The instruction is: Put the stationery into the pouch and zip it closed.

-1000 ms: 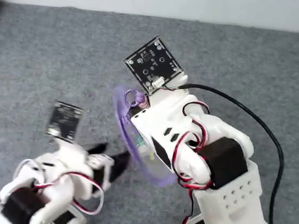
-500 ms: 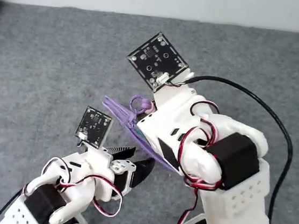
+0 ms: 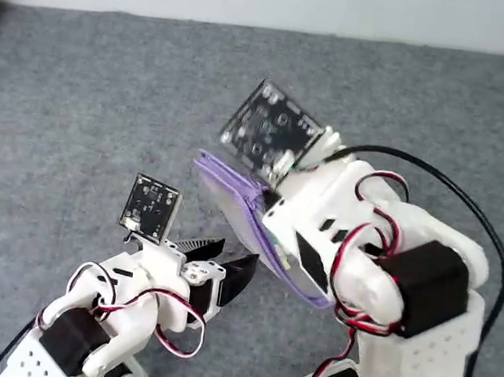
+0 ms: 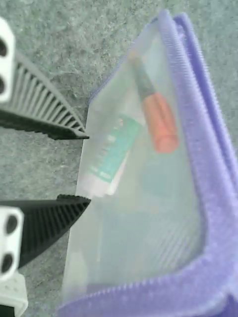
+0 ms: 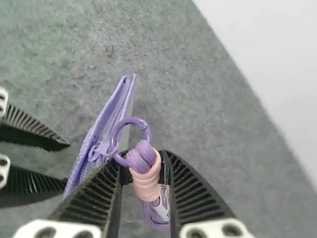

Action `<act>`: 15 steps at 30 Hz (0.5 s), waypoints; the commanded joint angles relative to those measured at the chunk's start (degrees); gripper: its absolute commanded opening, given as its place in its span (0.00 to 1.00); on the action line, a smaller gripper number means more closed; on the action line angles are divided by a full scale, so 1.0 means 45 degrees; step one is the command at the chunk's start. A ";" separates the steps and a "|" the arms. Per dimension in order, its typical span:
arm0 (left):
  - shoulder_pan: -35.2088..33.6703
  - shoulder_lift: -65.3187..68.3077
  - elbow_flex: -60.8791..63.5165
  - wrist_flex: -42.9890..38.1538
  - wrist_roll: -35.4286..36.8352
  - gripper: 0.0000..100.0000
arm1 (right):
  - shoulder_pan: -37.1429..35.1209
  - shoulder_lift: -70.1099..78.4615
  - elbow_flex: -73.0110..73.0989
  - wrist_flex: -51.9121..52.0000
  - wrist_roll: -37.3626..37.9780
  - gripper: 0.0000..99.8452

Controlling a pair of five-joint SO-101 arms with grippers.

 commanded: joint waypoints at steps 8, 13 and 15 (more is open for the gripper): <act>0.1153 -0.0059 -0.0049 -0.0860 0.0117 0.18 | 0.0186 -0.0576 -0.0567 0.0537 0.1407 0.01; 0.1094 -0.0059 0.0381 -0.1446 0.0117 0.18 | 0.0107 -0.0557 -0.0176 0.0537 -0.0254 0.01; 0.0664 -0.0078 0.0147 -0.1465 0.0098 0.18 | 0.0107 -0.0557 0.0078 0.0518 -0.0410 0.01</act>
